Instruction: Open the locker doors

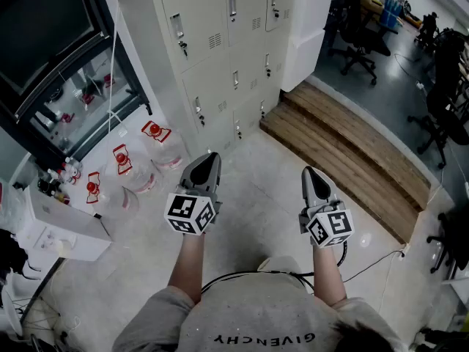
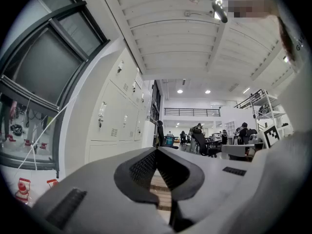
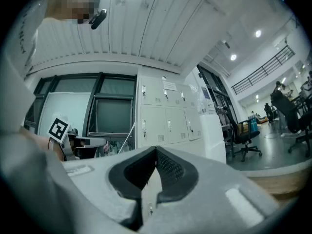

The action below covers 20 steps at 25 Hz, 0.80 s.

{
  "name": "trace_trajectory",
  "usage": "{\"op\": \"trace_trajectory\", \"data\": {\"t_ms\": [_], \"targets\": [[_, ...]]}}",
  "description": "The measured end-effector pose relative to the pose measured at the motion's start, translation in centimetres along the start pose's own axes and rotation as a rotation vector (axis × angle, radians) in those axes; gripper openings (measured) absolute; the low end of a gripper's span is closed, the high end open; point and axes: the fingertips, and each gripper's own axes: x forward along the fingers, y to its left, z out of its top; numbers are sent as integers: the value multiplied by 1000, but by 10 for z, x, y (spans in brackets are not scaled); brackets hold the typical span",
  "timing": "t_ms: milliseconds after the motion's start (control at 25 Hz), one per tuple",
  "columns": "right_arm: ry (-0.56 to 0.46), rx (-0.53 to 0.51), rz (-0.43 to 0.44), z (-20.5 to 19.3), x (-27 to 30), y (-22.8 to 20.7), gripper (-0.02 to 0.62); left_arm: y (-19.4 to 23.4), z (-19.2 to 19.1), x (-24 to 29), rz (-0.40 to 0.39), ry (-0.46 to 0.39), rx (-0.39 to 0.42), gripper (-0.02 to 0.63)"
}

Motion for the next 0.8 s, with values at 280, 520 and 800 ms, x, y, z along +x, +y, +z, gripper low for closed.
{"op": "trace_trajectory", "data": {"t_ms": [280, 520, 800], "targets": [[11, 2, 0, -7, 11, 2, 0, 9, -3, 8, -8, 8, -3, -2], [19, -22, -7, -6, 15, -6, 0, 9, -6, 22, -18, 3, -18, -2], [-34, 39, 17, -3, 51, -49, 16, 14, -10, 75, -15, 10, -3, -2]]}}
